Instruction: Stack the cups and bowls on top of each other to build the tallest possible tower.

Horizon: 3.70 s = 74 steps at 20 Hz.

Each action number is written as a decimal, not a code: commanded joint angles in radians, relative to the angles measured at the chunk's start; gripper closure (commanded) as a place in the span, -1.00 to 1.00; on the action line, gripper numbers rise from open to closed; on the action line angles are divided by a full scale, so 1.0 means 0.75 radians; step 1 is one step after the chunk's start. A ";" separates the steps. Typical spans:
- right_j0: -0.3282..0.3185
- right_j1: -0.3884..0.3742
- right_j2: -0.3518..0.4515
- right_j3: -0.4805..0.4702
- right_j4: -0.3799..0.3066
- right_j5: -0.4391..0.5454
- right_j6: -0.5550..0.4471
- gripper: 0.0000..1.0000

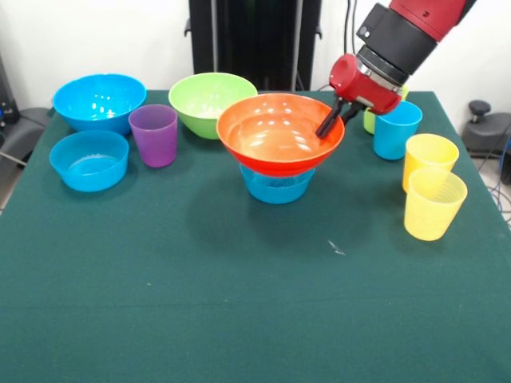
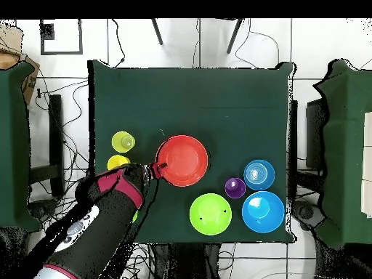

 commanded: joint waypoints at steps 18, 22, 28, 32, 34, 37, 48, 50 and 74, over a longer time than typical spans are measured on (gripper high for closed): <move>-0.012 0.094 0.154 0.158 0.039 -0.157 0.282 1.00; -0.007 0.092 0.162 0.162 0.051 -0.176 0.285 1.00; 0.007 0.089 0.161 0.160 0.059 -0.169 0.274 1.00; 0.009 0.077 0.158 0.160 0.059 -0.160 0.267 1.00; 0.009 0.070 0.159 0.161 0.059 -0.153 0.263 1.00; 0.004 0.065 0.165 0.164 0.060 -0.151 0.261 1.00; 0.055 0.079 0.127 0.138 0.058 -0.089 0.260 1.00; 0.062 0.081 0.125 0.134 0.065 -0.080 0.266 1.00; 0.059 0.139 0.147 0.121 0.121 -0.191 0.272 1.00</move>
